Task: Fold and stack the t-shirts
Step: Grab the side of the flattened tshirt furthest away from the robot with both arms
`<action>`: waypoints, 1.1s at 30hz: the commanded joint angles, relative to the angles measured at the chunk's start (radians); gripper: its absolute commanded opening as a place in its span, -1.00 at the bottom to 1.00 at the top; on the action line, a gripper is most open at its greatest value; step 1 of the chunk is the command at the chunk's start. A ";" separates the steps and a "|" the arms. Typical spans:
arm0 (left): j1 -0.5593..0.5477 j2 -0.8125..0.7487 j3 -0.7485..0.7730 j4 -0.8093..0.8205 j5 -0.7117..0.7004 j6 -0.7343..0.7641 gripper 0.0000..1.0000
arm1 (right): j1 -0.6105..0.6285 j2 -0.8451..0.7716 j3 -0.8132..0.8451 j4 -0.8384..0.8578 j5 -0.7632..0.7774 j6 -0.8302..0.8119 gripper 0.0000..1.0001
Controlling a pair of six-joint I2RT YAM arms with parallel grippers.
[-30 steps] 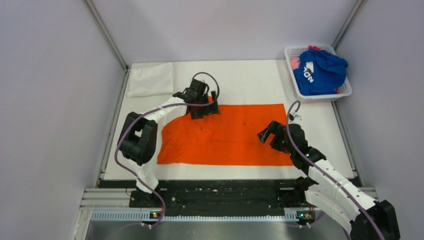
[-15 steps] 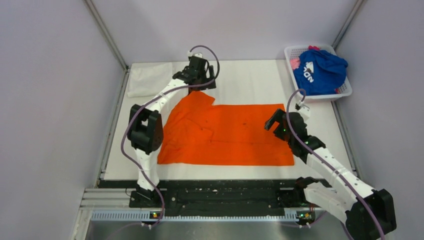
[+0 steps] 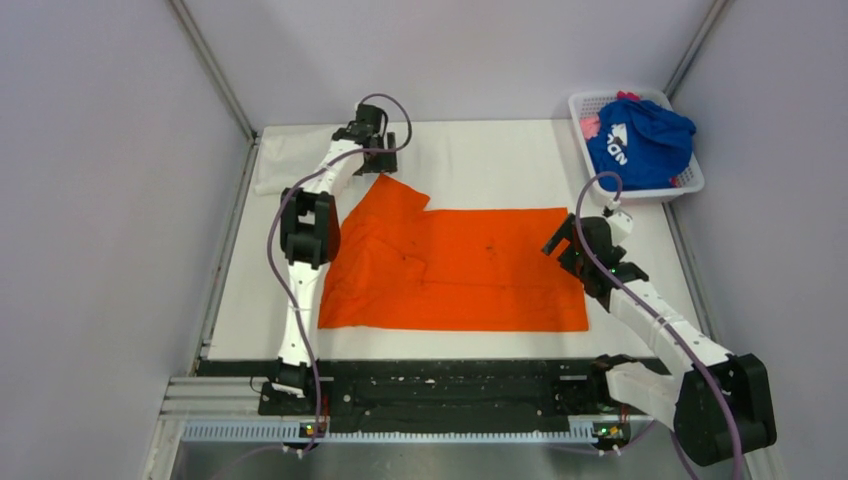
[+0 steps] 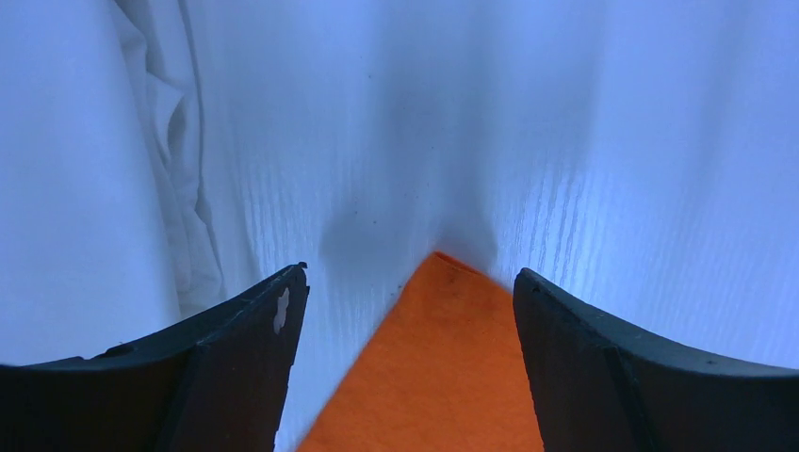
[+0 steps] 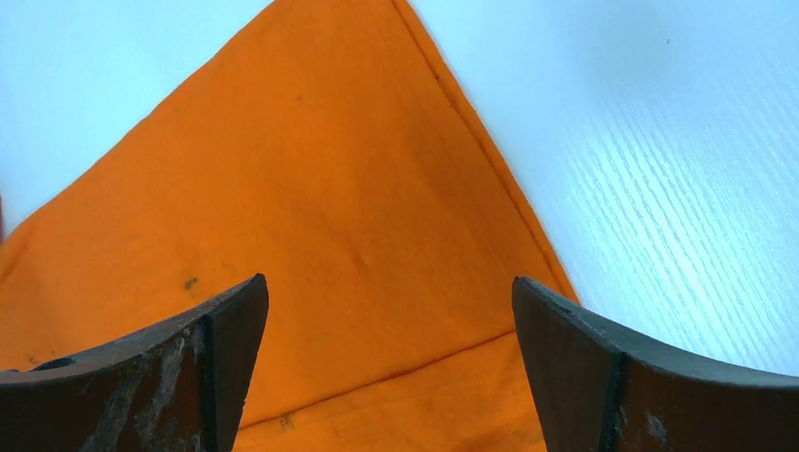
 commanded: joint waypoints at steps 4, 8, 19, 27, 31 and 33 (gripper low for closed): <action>-0.012 0.046 0.075 -0.003 0.057 0.068 0.52 | -0.013 0.054 0.032 0.028 -0.016 -0.037 0.97; -0.012 0.067 0.085 -0.010 0.062 0.065 0.27 | -0.015 0.071 0.038 0.026 -0.031 -0.044 0.97; -0.016 -0.011 -0.023 -0.069 0.153 0.043 -0.28 | -0.019 0.081 0.048 0.007 -0.021 -0.042 0.96; -0.017 -0.074 -0.071 -0.031 0.212 0.046 -1.00 | -0.027 0.123 0.090 -0.002 0.020 -0.036 0.96; -0.017 -0.152 -0.142 0.030 0.251 0.038 -1.00 | -0.028 0.244 0.189 0.012 0.039 -0.096 0.93; -0.017 -0.204 -0.200 0.065 0.268 0.032 -1.00 | -0.032 0.341 0.289 -0.020 0.047 -0.126 0.90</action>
